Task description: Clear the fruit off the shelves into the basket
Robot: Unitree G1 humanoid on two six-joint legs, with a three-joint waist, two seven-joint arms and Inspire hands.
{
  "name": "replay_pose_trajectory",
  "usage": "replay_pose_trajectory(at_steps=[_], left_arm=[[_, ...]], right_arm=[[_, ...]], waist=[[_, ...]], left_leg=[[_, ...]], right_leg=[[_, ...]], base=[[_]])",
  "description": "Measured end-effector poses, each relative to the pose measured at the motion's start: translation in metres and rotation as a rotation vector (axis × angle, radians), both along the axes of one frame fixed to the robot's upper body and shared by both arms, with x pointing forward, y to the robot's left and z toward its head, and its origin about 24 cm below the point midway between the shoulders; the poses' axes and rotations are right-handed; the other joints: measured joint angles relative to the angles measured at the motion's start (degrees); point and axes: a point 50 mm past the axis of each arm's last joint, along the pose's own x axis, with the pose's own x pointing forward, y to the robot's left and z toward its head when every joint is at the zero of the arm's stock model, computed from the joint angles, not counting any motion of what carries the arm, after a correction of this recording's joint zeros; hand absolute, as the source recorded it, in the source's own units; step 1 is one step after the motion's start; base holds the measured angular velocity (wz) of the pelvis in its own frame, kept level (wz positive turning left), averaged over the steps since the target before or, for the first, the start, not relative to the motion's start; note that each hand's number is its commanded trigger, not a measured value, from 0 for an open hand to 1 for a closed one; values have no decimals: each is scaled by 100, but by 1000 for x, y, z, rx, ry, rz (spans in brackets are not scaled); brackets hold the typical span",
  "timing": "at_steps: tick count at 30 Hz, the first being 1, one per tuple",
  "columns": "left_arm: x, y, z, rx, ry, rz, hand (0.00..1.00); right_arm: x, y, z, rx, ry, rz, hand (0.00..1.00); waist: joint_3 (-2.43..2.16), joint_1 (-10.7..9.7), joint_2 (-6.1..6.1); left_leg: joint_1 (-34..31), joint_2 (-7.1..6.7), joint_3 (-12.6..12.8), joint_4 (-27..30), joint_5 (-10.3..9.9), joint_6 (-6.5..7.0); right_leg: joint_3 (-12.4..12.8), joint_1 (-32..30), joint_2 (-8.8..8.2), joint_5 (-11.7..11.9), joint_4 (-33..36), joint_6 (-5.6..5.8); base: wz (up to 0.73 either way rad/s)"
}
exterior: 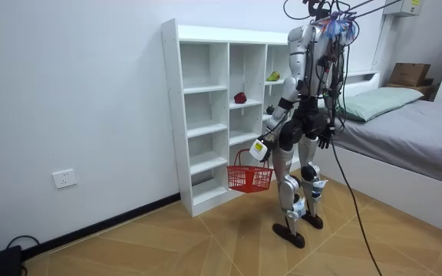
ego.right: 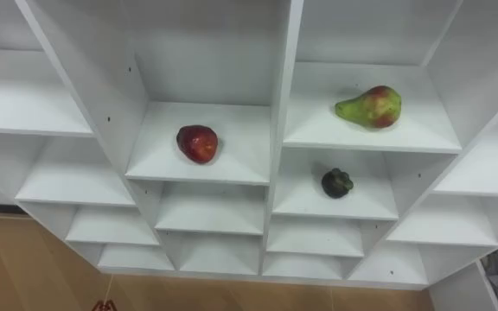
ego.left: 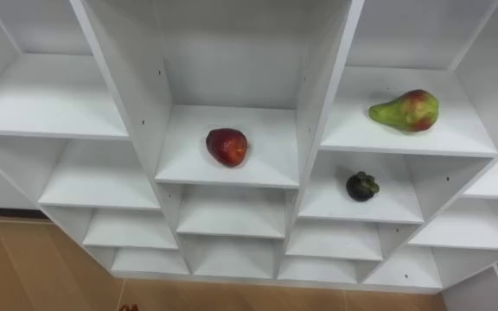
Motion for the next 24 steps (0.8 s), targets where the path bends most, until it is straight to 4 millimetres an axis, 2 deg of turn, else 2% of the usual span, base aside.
replay_pose_trajectory(at_steps=[10,16,24], left_arm=[[-1,0,0,-1,0,9,100],[-1,-1,0,16,4,-1,100],[0,-2,0,38,-10,-16,100]], right_arm=[[-1,1,0,18,-5,-27,0],[-1,1,0,6,-7,-39,0],[14,0,2,-38,-90,-61,0]], waist=[[19,5,-9],[-19,-14,6],[13,-6,13]], left_leg=[[-2,24,87,1,0,0],[-19,35,91,0,0,0],[38,52,112,-10,0,0]], right_leg=[[24,-16,18,21,-34,-8],[18,15,34,76,-90,-6],[41,85,54,87,-94,-16]], base=[[0],[0],[-1]])
